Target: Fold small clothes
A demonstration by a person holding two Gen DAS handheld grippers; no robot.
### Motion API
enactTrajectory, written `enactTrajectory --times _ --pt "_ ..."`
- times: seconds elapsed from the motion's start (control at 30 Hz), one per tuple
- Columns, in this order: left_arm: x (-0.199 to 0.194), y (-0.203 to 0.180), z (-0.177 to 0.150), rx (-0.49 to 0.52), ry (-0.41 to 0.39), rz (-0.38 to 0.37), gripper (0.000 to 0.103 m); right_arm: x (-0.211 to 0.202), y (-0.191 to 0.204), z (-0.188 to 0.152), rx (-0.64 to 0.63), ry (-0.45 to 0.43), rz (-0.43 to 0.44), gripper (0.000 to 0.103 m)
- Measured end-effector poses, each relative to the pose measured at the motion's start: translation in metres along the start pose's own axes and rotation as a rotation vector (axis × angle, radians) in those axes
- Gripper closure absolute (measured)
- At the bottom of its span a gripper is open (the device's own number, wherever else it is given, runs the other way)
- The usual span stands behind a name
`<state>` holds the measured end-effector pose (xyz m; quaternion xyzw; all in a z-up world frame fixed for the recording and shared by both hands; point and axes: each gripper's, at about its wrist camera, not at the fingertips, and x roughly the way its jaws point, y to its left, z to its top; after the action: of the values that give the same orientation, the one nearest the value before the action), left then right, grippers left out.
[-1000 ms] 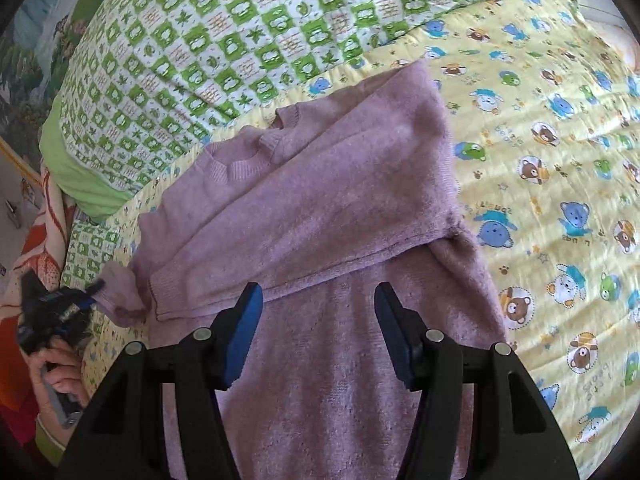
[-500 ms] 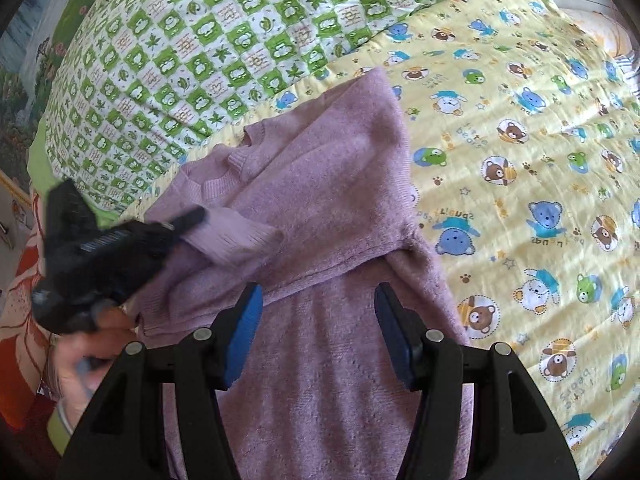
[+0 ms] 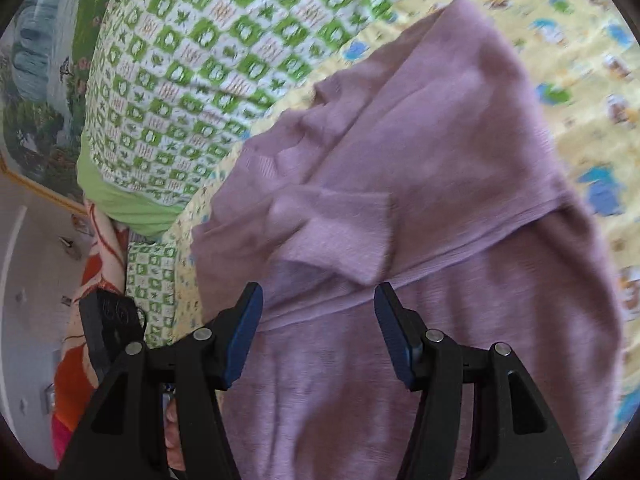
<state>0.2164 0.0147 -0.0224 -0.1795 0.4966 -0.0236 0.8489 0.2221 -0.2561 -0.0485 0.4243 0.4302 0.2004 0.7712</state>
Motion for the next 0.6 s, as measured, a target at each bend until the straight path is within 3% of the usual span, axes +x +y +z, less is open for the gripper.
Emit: enactTrajectory --times 0.13,0.27,0.4,0.43,0.47,0.5,0.6 --pt "-0.001 0.054 0.001 -0.053 -0.011 0.236 0.048 0.038 0.013 0.001 0.019 0.057 0.058 0.044" --pt "0.006 0.088 0.013 -0.131 -0.020 0.306 0.046 0.069 0.009 0.008 0.115 0.060 0.002 0.044" --pt "0.017 0.097 0.025 -0.147 -0.024 0.379 0.046 0.079 -0.008 0.021 0.263 -0.003 0.018 0.044" --pt "0.018 0.096 0.027 -0.150 -0.030 0.381 0.047 0.078 -0.008 0.025 0.259 -0.015 0.012 0.060" --pt "0.019 0.095 0.030 -0.148 -0.033 0.383 0.047 0.074 -0.004 0.030 0.233 -0.024 -0.009 0.090" --pt "0.019 0.094 0.032 -0.142 -0.040 0.391 0.047 0.068 0.001 0.036 0.203 -0.038 -0.020 0.096" --pt "0.021 0.088 0.039 -0.130 -0.057 0.383 0.047 0.023 0.029 0.053 0.061 -0.154 0.019 0.096"
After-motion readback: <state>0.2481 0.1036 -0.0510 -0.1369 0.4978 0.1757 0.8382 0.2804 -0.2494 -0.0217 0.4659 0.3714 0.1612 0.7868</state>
